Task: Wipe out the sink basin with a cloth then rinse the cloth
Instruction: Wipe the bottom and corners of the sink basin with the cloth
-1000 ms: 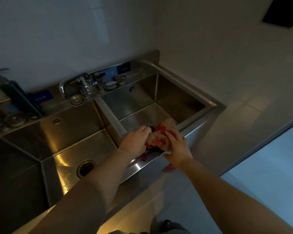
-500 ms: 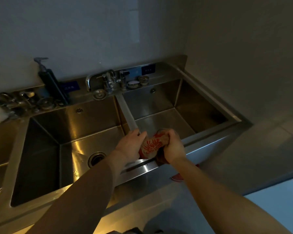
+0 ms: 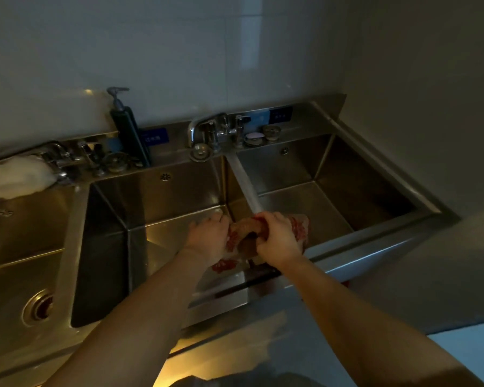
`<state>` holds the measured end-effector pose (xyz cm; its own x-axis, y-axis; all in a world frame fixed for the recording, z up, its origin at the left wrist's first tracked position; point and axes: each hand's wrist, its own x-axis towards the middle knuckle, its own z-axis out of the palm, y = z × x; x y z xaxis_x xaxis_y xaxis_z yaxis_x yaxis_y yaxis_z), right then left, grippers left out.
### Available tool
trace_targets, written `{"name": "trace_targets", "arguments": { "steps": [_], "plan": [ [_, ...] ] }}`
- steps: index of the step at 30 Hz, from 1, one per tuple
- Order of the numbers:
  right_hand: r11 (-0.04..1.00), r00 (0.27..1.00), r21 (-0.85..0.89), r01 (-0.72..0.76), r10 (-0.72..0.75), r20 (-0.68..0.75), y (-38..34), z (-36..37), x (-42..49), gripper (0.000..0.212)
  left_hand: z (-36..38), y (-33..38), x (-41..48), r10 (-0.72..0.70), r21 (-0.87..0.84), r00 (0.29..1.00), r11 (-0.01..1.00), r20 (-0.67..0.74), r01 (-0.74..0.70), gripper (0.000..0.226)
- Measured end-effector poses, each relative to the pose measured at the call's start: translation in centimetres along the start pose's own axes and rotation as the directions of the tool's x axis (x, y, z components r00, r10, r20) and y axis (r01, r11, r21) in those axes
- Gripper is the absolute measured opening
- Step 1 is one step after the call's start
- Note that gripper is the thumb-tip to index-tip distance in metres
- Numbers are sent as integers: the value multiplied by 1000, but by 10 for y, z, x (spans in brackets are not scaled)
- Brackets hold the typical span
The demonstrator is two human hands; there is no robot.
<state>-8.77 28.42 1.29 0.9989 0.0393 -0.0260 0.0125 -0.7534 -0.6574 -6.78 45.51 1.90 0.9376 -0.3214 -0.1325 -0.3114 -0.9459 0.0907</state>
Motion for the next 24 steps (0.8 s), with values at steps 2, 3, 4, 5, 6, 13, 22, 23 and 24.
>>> {"name": "trace_targets", "arguments": {
  "steps": [2, 3, 4, 5, 6, 13, 22, 23, 24],
  "plan": [
    [999, 999, 30, 20, -19, -41, -20, 16, 5, 42, -3, -26, -6, -27, -24, 1000, 999, 2, 27, 39],
    [998, 998, 59, 31, -27, -64, -30, 23, 8, 40, -6, -39, -8, -38, -32, 999, 999, 2, 38, 40],
    [995, 996, 94, 45, -37, -82, -40, 30, 11, 38, -9, -53, -9, -47, -35, 999, 998, -2, 47, 42],
    [990, 994, 123, 64, -53, -94, -50, 37, 13, 35, -11, -66, -10, -51, -37, 999, 998, -11, 50, 43],
    [987, 992, 136, 88, -74, -101, -58, 45, 16, 33, -14, -80, -12, -51, -40, 999, 998, -20, 50, 46],
    [969, 998, 236, 67, -62, -26, -91, 100, 37, 24, -14, -162, -21, 7, 20, 1000, 1000, 2, -7, 33],
    [977, 994, 213, -10, -15, 112, -108, 147, 55, 30, -3, -198, -26, 11, 42, 995, 999, 98, -16, 59],
    [979, 992, 203, -7, -19, 126, -107, 151, 57, 30, -1, -200, -25, 6, 30, 993, 999, 121, -10, 67],
    [981, 990, 194, -11, -16, 140, -106, 154, 58, 29, 0, -203, -23, -1, 6, 990, 1000, 139, 0, 74]
  ]
}}
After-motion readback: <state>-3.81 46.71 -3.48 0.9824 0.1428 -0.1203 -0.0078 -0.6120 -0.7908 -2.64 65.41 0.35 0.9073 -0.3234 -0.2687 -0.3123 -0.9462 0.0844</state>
